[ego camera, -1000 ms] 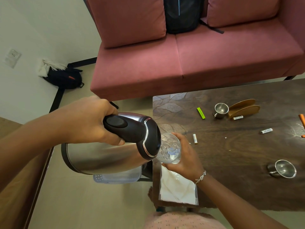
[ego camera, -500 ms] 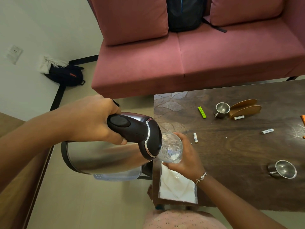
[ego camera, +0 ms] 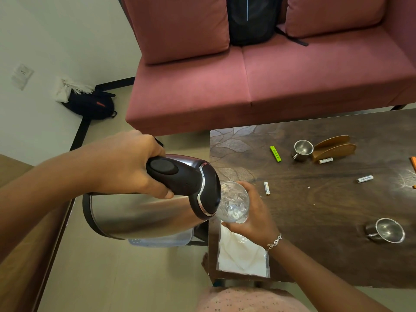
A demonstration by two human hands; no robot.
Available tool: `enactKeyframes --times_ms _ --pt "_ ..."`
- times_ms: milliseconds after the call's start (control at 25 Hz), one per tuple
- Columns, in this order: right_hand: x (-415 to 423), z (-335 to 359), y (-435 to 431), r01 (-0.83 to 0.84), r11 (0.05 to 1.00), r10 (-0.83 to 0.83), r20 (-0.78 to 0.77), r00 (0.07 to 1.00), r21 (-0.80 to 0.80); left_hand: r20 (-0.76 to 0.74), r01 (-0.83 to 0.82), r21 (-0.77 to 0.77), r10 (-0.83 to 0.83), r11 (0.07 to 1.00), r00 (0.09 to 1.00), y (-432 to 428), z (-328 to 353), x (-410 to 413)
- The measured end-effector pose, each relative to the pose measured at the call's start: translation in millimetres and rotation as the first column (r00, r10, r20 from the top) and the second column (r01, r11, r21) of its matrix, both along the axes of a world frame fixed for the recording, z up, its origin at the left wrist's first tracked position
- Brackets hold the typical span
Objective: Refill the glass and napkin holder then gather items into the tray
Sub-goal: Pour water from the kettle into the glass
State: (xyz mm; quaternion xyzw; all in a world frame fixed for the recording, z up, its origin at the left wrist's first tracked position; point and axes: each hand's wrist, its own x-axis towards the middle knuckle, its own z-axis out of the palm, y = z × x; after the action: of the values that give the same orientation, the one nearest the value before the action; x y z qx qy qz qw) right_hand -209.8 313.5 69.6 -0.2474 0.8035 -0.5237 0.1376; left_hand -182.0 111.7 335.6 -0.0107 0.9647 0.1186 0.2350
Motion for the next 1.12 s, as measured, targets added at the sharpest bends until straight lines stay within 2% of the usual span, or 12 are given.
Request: enactKeyframes --times_ms 1120 --pt "2.9 0.4 1.1 -0.012 0.998 0.012 0.007 1.000 -0.065 0.023 0.010 -0.033 -0.009 0.999 1.000 4.0 0.0 -4.3"
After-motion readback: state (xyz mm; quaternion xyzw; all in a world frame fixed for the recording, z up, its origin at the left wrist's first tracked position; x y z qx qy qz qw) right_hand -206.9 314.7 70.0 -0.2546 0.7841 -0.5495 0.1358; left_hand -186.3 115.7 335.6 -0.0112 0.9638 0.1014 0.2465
